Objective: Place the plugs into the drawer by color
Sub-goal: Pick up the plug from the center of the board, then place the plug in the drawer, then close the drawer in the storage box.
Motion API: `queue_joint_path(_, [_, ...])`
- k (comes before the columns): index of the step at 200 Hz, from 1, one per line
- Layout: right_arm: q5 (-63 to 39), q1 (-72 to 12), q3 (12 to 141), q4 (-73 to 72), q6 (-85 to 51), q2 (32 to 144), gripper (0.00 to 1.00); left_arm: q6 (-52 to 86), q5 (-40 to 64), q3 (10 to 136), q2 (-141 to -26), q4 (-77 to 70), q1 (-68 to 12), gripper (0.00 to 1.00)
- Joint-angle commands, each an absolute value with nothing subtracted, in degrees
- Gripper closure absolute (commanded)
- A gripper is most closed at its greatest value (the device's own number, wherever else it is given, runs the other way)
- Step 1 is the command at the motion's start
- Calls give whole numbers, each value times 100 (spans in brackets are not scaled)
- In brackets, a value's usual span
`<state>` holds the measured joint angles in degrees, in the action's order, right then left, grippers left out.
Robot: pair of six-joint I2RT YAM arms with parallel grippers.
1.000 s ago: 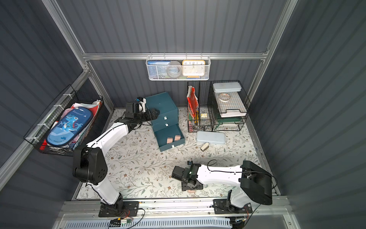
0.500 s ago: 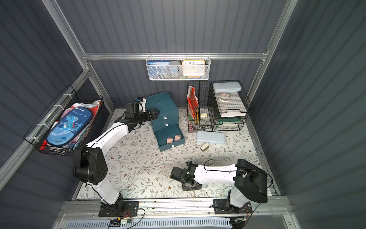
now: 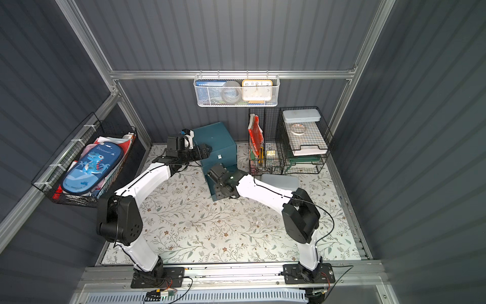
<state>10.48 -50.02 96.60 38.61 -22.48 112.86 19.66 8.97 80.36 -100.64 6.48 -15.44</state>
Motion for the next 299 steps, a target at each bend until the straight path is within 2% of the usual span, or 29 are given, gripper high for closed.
queue_joint_path(1, [964,-4875,10383,3910,-1299,11883,65,1711,1028,7699,-10395,1793,-1731,3])
queue_joint_path(54, [709,-4816,11367,3929,-1074,12794,63,1707,993,7708,-10429,1793,-1731,3])
queue_joint_path(124, [463,-4816,11003,3759,-1241,12937,59,1698,993,7752,-10502,1815,-1732,3])
queue_joint_path(198, [367,-4814,10989,3734,-1268,12906,42,1668,949,7752,-10493,1829,-1731,3])
queue_joint_path(239, [545,-4791,11185,3984,-1288,12585,39,1661,947,7717,-10464,1810,-1731,3])
queue_joint_path(254, [634,-4786,10879,3944,-1544,12151,42,1670,919,7725,-10477,1844,-1731,3])
queue_joint_path(268, [720,-4781,9831,3128,-1868,11453,49,1722,825,7738,-10490,1898,-1731,3])
queue_joint_path(277, [684,-4757,8933,2275,-2162,10843,56,1730,814,7752,-10501,1907,-1731,4])
queue_joint_path(286, [660,-4738,8067,1388,-2533,10391,67,1739,828,7767,-10503,1916,-1731,4])
queue_joint_path(289, [683,-4729,7639,995,-2695,10215,75,1740,828,7769,-10511,1916,-1731,4])
queue_joint_path(299, [804,-4729,6765,148,-3111,9846,83,1746,840,7786,-10531,1906,-1731,4])
